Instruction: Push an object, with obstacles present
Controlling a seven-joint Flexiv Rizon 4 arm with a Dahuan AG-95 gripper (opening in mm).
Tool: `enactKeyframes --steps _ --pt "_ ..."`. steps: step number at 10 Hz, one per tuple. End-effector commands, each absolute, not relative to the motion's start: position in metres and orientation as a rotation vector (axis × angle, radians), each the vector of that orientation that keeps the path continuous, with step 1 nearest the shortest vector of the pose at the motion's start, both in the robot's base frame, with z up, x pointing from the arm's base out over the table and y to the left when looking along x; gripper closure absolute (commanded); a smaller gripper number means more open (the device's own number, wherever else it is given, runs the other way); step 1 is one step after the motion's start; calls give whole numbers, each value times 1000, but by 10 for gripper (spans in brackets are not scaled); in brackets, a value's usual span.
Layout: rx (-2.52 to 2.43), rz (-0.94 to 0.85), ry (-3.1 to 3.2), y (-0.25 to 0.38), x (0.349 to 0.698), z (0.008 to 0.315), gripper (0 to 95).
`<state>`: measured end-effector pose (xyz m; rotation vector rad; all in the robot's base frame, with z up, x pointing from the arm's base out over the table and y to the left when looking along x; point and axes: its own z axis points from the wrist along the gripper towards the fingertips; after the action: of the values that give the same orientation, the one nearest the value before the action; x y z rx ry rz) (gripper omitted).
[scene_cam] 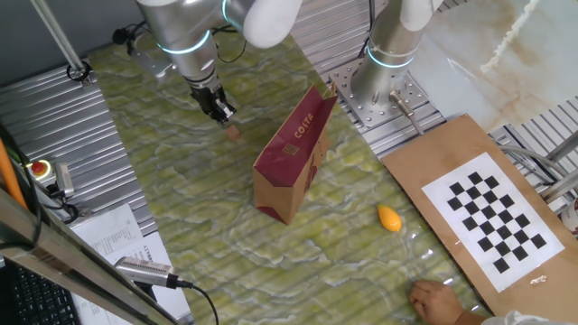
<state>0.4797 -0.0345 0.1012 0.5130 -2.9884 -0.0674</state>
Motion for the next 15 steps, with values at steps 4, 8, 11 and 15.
enactKeyframes --steps 4,8,11,15 --pt "568 -81 -2993 -39 471 95 950" --pt "602 -52 -3047 -39 471 95 760" --pt "622 -48 -3035 -39 471 95 950" --pt "605 -43 -3024 -43 467 87 950"
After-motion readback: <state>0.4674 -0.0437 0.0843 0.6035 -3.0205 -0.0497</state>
